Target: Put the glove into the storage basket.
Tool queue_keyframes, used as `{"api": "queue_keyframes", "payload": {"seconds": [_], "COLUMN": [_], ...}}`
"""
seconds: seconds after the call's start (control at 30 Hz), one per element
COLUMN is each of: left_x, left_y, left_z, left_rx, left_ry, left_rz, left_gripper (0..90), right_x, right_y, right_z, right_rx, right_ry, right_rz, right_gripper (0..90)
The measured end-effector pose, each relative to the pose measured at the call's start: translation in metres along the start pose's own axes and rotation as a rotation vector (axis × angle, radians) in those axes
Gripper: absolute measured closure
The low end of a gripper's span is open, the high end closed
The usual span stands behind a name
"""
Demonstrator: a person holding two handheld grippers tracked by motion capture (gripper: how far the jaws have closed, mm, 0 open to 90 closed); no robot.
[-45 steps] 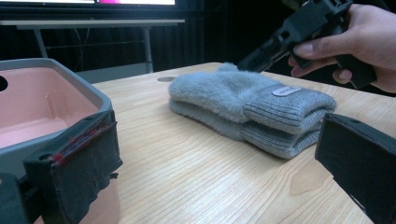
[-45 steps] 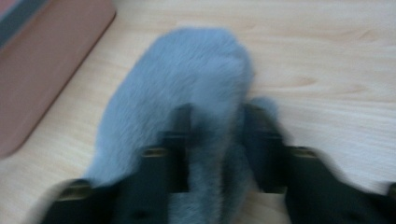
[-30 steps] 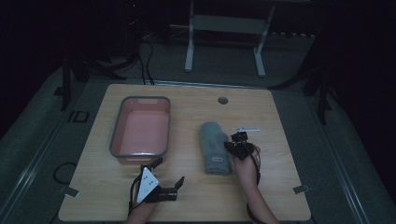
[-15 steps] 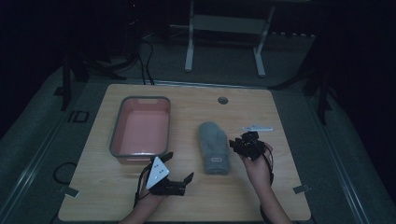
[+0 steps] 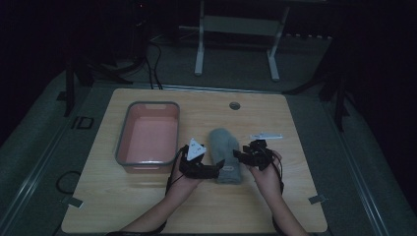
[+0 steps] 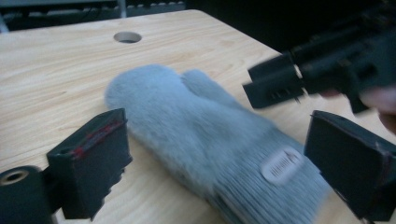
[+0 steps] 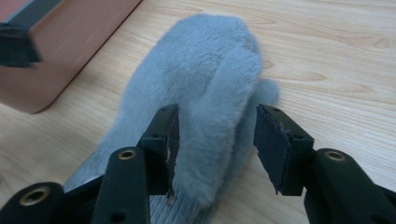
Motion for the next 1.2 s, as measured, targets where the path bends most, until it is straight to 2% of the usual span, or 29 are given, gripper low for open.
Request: {"api": "queue_keyframes", "payload": {"seconds": [0.03, 0.1, 0.13, 0.23, 0.3, 0.33, 0.37, 0.4, 0.5, 0.53, 0.57, 0.63, 0.73, 0.83, 0.9, 0.97, 1.1, 1.2], "left_x": [0.003, 0.003, 0.003, 0.001, 0.001, 0.001, 0.001, 0.002, 0.003, 0.003, 0.003, 0.004, 0.007, 0.008, 0.008, 0.005, 0.001, -0.002], "left_y": [0.006, 0.012, 0.012, 0.023, 0.028, 0.028, 0.032, 0.033, 0.038, 0.040, 0.041, 0.045, 0.052, 0.057, 0.060, 0.063, 0.066, 0.066], "left_z": [0.001, 0.003, 0.003, 0.010, 0.016, 0.016, 0.023, 0.026, 0.034, 0.036, 0.037, 0.039, 0.043, 0.046, 0.047, 0.047, 0.046, 0.042], "left_rx": [0.021, 0.059, 0.059, 0.128, 0.171, 0.171, 0.204, 0.208, 0.235, 0.243, 0.245, 0.255, 0.273, 0.271, 0.270, 0.250, 0.236, 0.215], "left_ry": [-0.010, 0.001, 0.001, -0.006, -0.020, -0.020, -0.020, -0.033, -0.058, -0.057, -0.051, -0.037, -0.060, -0.065, -0.085, -0.113, -0.146, -0.123], "left_rz": [-0.012, -0.020, -0.020, -0.006, 0.012, 0.012, 0.025, 0.027, 0.050, 0.048, 0.051, 0.061, 0.098, 0.138, 0.175, 0.234, 0.300, 0.317], "left_gripper": [7.2, 11.5, 13.8, 18.2, 18.2, 18.2, 18.2, 18.2, 18.2, 18.2, 18.2, 18.2, 18.2, 18.5, 20.4, 29.2, 45.1, 58.3], "right_x": [0.000, -0.001, -0.001, -0.006, -0.011, -0.011, -0.014, -0.018, -0.023, -0.024, -0.024, -0.024, -0.024, -0.024, -0.024, -0.022, -0.021, -0.022], "right_y": [0.003, 0.008, 0.008, 0.018, 0.022, 0.022, 0.024, 0.027, 0.032, 0.033, 0.034, 0.037, 0.040, 0.042, 0.042, 0.043, 0.044, 0.044], "right_z": [0.000, 0.001, 0.001, 0.005, 0.009, 0.009, 0.012, 0.017, 0.025, 0.026, 0.027, 0.028, 0.029, 0.030, 0.031, 0.031, 0.032, 0.031], "right_rx": [0.007, 0.011, 0.011, 0.037, 0.059, 0.059, 0.070, 0.093, 0.117, 0.121, 0.127, 0.139, 0.147, 0.161, 0.173, 0.172, 0.181, 0.184], "right_ry": [0.012, 0.025, 0.025, 0.051, 0.072, 0.072, 0.078, 0.087, 0.096, 0.112, 0.128, 0.130, 0.116, 0.107, 0.113, 0.100, 0.082, 0.082], "right_rz": [-0.012, -0.018, -0.018, -0.033, -0.041, -0.041, -0.046, -0.054, -0.075, -0.088, -0.100, -0.114, -0.121, -0.116, -0.118, -0.129, -0.134, -0.153], "right_gripper": [49.4, 48.5, 48.5, 48.2, 47.5, 47.5, 46.9, 45.5, 45.6, 45.6, 45.7, 46.0, 46.4, 46.6, 52.2, 57.6, 63.9, 69.8]}}
Point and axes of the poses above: each handheld gripper's, and its own axes: y roughly forward along the jaws, z roughly out of its underside, x roughly to its left, the point moved 9 cm from there along y, roughly forward along the jaws, and after that the axes turned 13 degrees about y, right-handed, at the moved point
